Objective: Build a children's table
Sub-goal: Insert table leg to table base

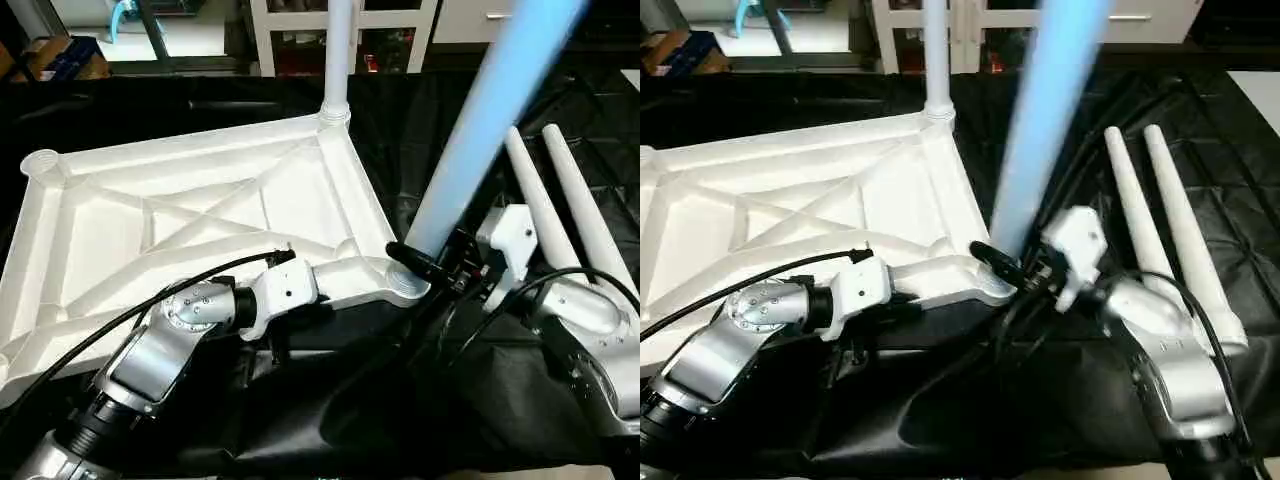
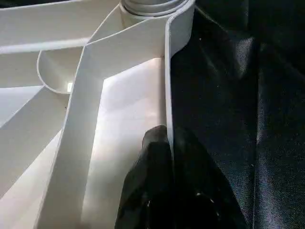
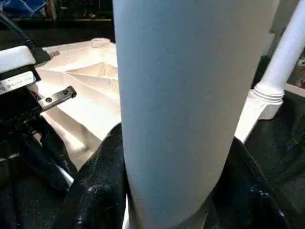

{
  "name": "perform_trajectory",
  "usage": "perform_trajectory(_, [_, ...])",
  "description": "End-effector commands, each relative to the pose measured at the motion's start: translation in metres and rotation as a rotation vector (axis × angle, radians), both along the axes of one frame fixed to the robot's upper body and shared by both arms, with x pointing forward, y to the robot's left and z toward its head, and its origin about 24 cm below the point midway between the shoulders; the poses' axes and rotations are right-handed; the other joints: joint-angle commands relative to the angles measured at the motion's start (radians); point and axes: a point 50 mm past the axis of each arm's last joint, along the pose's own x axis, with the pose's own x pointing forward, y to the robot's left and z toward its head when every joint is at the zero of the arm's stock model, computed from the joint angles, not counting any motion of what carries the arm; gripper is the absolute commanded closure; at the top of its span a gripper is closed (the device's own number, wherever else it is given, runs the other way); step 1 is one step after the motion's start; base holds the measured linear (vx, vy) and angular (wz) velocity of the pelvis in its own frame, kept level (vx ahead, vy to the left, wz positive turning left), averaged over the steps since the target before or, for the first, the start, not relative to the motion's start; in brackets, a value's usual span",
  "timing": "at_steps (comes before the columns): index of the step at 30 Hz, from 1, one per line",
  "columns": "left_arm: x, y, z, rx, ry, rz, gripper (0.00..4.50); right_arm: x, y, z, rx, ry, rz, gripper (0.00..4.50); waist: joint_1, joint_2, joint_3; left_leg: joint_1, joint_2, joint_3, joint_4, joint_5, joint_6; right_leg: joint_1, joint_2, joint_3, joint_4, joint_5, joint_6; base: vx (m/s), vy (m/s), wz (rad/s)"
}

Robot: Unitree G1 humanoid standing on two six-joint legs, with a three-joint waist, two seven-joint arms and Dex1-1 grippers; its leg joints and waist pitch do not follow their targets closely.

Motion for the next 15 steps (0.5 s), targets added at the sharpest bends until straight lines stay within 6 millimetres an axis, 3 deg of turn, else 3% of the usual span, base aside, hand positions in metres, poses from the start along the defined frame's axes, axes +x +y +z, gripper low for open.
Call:
perform_trajectory(1, [-0.005,0.003,-0.021,0.043,0.081,0.022,4.50,-0.021,0.019,-0.072,-0.085,0.411,0.129,2.68,-0.008,-0.013,-0.002,0.004,0.033,-0.025,-0.075,-0.455,-0.007,-0.006,-0.034,0.027,-0.088,-0.559,-0.077,0.000,0.000,0.00])
perform_trajectory(7, [-0.005,0.004,-0.021,0.041,0.080,0.029,4.50,-0.013,0.012,-0.071,-0.043,0.419,0.074,2.68,-0.023,-0.018,0.002,0.005,0.033,-0.030,-0.076,-0.492,-0.007,-0.013,-0.036,0.026,-0.096,-0.635,-0.060,0.000,0.000,0.00])
perform_trajectory(10, [-0.006,0.004,-0.021,0.040,0.079,0.030,4.50,-0.006,-0.002,-0.072,0.028,0.429,-0.032,2.68,-0.024,-0.014,0.001,0.008,0.033,-0.031,-0.075,-0.508,-0.007,-0.018,-0.037,0.028,-0.100,-0.656,-0.057,0.000,0.000,0.00])
perform_trajectory(15, [-0.006,0.004,-0.021,0.038,0.079,0.027,4.50,-0.002,-0.017,-0.072,0.102,0.437,-0.128,2.68,-0.022,-0.010,0.000,0.007,0.035,-0.029,-0.078,-0.495,-0.016,-0.014,-0.033,0.026,-0.093,-0.566,-0.079,0.000,0.000,0.00])
